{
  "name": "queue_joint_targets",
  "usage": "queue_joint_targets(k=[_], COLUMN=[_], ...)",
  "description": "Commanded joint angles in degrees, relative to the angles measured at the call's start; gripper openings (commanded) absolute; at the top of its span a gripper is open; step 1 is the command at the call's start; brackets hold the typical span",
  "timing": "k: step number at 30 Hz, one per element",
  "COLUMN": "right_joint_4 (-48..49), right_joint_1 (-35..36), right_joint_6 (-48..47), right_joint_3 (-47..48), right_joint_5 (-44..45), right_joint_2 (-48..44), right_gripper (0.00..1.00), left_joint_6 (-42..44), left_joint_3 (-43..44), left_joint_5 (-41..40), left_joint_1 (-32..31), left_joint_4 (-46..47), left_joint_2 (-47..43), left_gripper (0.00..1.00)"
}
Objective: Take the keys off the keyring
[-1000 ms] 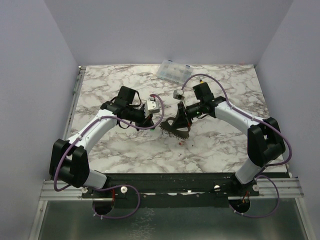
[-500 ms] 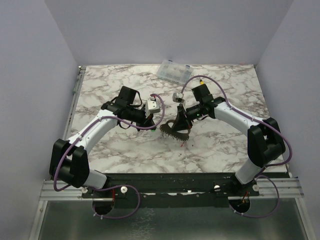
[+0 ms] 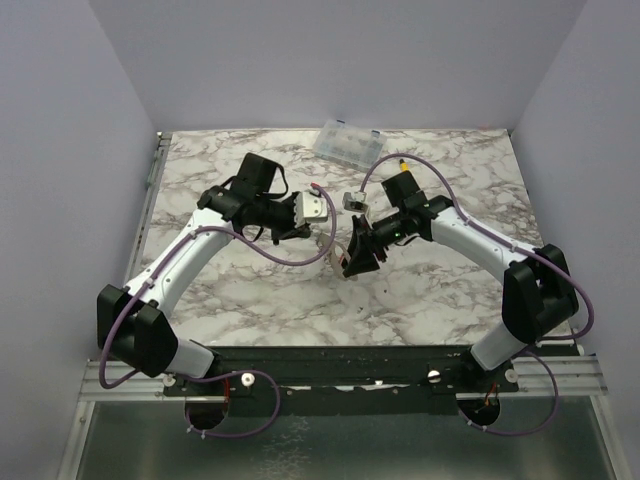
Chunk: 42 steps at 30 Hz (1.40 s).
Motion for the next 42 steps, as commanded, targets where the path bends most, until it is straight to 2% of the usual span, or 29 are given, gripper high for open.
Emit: queue_joint_targets(k=[1,5,12,19,26,34,42], right_joint_4=[1.0,3.1,0.7,3.4,5.5,-1.6,-6.3], right_joint_1=[0.3,0.1,-0.7,-0.8,-0.6,1.1,3.1], right_joint_6=[2.4,3.4,2.6,9.5,13.3,-3.3,-15.1], right_joint_3=[-0.3,-0.9,0.2,4.7,7.9,11.4,14.1], right_joint_5=[-2.3,-1.5,-1.5,-0.3,3.7,3.7,2.8], right_joint_2=[-2.7,-4.9,-7.3,-6.0,-5.3,-4.2,-1.8], right_gripper=[0.43,0.46,0.57,0.56,0.47,0.47,0.49], left_joint_6=[13.4,20.8,29.7,42.7,47.5,56.2,65.6], left_joint_3=[3.5,3.0,2.3,-4.1,-5.8,-10.4,-14.5], left_joint_5=[-9.1,-13.1,-19.5,-26.8,-28.9,-26.3,-23.6], left_joint_1=[-3.4,-6.7,-10.8,-17.2,-20.5,-20.8,-20.8], left_joint_4=[-6.0,-5.6,-4.7,-4.2,-3.7,-0.5,5.3], left_joint_2=[-1.7,-4.1,-7.2,-12.7,-13.8,-17.0,-20.7], left_gripper=[0.00,0.00,0.00,0.00,0.00,0.00,0.00])
